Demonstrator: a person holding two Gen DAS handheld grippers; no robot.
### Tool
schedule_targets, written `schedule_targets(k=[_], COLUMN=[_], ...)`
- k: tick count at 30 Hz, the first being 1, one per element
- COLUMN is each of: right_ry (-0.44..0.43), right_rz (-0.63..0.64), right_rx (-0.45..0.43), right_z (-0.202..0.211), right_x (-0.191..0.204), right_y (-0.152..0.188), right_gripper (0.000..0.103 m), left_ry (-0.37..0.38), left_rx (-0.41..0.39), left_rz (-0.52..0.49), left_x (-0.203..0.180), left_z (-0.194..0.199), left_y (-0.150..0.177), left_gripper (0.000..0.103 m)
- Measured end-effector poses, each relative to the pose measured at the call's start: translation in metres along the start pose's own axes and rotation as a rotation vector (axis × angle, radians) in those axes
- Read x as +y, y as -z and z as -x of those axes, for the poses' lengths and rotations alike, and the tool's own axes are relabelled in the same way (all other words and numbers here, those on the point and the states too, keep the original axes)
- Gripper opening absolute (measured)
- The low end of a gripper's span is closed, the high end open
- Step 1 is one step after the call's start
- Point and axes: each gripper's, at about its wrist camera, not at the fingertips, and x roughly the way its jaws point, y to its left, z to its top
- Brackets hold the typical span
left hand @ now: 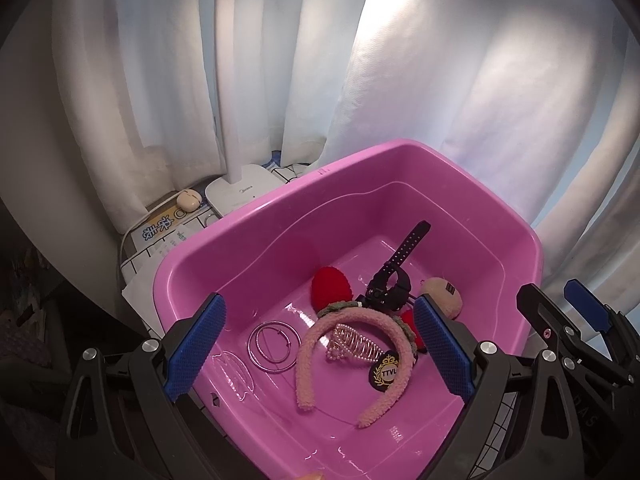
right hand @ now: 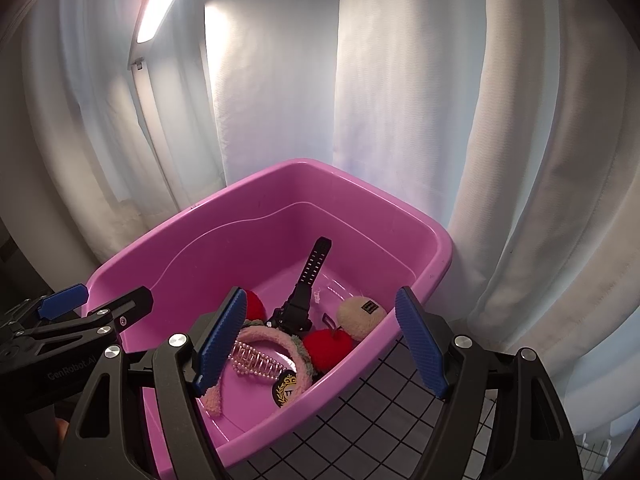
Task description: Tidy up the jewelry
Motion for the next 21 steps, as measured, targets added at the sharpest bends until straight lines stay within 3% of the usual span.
schedule_targets(k=[21], right_ry=[-0.005], right_rz=[0.005], right_rx=[-0.004], right_z=[0.0038], right_x=[0.0005], right_y=[0.0002], right_gripper=[0.073], left_ry=[0.009], left_rx=[0.008], left_rz=[-0.003], left_x=[0.0045], left_z=[0.0002], left_y=[0.0], left_gripper=[0.093])
